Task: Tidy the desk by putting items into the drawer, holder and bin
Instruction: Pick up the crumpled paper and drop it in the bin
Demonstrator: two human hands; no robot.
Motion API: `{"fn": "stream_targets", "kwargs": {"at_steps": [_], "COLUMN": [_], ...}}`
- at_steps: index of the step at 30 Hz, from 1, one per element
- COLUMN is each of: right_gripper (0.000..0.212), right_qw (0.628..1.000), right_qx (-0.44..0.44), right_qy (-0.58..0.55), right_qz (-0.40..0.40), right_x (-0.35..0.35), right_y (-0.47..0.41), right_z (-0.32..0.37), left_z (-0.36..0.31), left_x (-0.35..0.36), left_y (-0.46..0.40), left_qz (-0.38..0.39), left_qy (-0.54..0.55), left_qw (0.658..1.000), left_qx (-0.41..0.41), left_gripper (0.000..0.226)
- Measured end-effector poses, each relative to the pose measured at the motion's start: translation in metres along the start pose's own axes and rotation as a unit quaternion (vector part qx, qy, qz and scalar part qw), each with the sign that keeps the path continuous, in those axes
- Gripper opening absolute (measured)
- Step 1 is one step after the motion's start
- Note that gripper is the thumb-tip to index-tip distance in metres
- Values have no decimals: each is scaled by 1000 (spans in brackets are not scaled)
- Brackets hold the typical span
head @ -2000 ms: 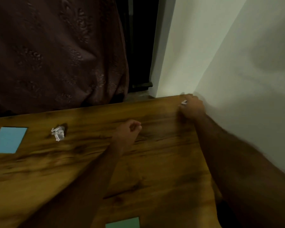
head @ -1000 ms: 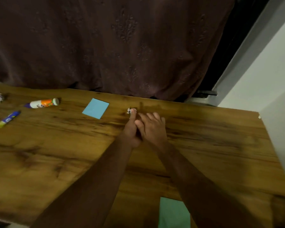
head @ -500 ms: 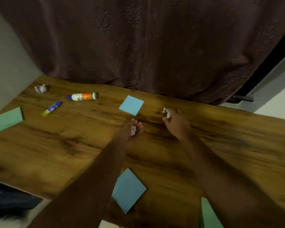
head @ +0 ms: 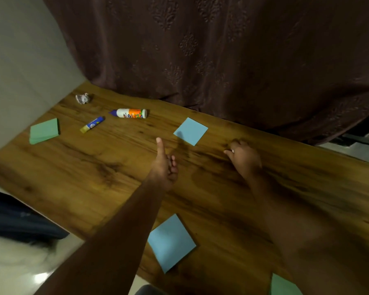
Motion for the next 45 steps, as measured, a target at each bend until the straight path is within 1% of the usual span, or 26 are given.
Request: {"fn": "stream_targets", "kwargs": {"at_steps": [2,4,7,9,12,15,17,19,21,24,27,29,31,34,35,36,38,39,40,42,43,44,45], "right_gripper": [44,45,50,52,53,53,51,37,26,28,31,39,56,85,90,89,77,70,62,43,38,40,45], "right_qw": [1000,999,993,982,954,907,873,841,827,810,803,790,775,755,749,743,735,740,762,848,891,924,949], "right_qx": [-4,-5,-3,2,19,19,8,2,-15,-36,-40,-39,-29,-19,-20,-19,1,21,33,22,10,0,-12], "right_qy": [-9,-32,-111,-181,-290,-407,-473,-533,-557,-583,-594,-611,-631,-652,-657,-661,-668,-663,-639,-527,-453,-381,-314], "right_qz": [5,-4,-41,-61,-74,-104,-117,-95,-77,-52,-31,-4,33,69,87,102,117,113,99,52,35,30,30], "right_x": [-3,-11,-32,-45,-63,-73,-75,-71,-65,-56,-50,-46,-36,-25,-22,-19,-10,-5,-1,3,7,15,23], "right_y": [4,7,9,8,7,5,3,-1,-9,-26,-40,-46,-55,-68,-73,-77,-95,-107,-122,-147,-161,-176,-188], "right_z": [8,19,47,70,107,149,179,214,249,308,359,397,433,491,509,523,546,552,560,558,561,566,571], "left_z": [-3,-9,-19,-25,-35,-54,-70,-86,-100,-131,-170,-197,-218,-249,-259,-268,-289,-297,-307,-314,-318,-321,-324], "left_x": [0,0,-5,-10,-17,-28,-38,-50,-62,-88,-122,-148,-174,-219,-233,-245,-274,-287,-303,-321,-330,-341,-349], "left_y": [5,10,14,16,18,18,15,10,4,-7,-19,-28,-36,-50,-55,-59,-67,-71,-78,-84,-89,-97,-104], "left_qz": [-15,-29,-57,-66,-66,-59,-40,-14,18,48,66,79,81,61,56,49,24,9,-4,-22,-25,-23,-19], "left_qy": [11,10,-28,-56,-81,-93,-104,-117,-126,-131,-144,-156,-158,-160,-157,-151,-131,-123,-118,-116,-112,-105,-97], "left_qw": [1000,999,997,995,993,990,987,986,986,985,980,977,976,977,977,977,979,979,979,979,980,982,984], "left_qx": [5,13,34,49,59,90,113,116,108,106,118,125,122,129,134,140,155,160,165,167,162,155,149], "left_gripper": [71,70,60,51,47,45,41,40,46,57,56,52,44,37,36,34,32,32,32,32,32,32,32]}}
Point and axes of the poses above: each hand's wrist, its own y-axis away from the middle knuckle, its own x-axis out of the palm, z = x × y, the point moved 8 cm from there along -y, towards the middle knuckle
